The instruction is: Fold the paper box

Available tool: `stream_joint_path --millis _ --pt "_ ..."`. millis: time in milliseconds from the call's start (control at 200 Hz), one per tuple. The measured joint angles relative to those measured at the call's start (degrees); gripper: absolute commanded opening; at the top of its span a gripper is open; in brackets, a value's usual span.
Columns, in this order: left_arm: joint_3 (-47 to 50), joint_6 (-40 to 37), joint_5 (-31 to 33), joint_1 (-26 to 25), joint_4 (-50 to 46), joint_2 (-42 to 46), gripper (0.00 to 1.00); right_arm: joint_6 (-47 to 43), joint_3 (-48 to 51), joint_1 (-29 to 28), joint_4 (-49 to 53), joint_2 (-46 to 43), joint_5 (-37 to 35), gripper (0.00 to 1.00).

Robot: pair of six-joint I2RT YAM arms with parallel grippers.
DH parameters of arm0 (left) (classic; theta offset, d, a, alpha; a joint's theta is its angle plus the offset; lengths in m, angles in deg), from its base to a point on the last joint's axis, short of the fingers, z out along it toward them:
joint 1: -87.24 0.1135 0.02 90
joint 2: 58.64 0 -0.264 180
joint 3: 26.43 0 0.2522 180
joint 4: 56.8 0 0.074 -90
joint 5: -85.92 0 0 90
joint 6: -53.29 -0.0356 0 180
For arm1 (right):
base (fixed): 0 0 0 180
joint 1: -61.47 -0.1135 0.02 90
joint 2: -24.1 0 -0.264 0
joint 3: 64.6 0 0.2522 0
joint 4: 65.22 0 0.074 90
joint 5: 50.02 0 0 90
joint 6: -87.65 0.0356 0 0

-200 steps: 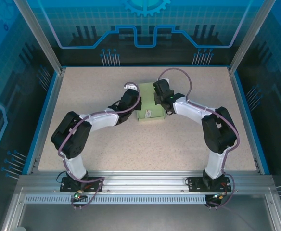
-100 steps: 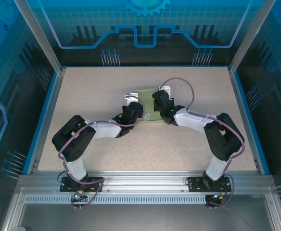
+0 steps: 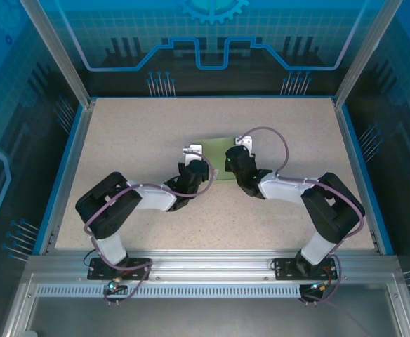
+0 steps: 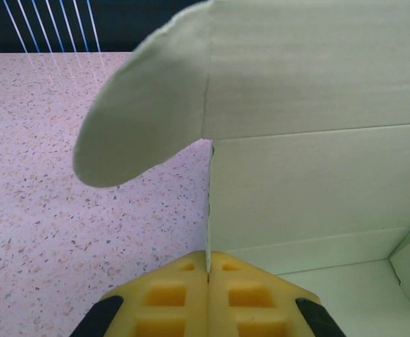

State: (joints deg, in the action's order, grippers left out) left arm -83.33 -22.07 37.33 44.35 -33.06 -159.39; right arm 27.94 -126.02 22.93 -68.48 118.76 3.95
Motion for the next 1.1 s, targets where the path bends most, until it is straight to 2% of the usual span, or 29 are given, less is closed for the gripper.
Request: stream_joint_path --millis 605,936,1101 --pt "6.0 -0.2 -1.0 -0.6 -1.2 3.1 0.07 4.2 6.5 -4.0 -4.7 -1.3 -0.2 0.07" --pt "9.3 0.0 -2.9 -1.0 -1.2 3.8 0.11 4.9 9.2 -6.2 -5.1 -1.3 -1.6 0.05" --pt "9.6 0.2 -3.4 -1.0 -2.0 4.7 0.16 4.9 9.2 -6.6 -4.8 -1.3 -2.8 0.04"
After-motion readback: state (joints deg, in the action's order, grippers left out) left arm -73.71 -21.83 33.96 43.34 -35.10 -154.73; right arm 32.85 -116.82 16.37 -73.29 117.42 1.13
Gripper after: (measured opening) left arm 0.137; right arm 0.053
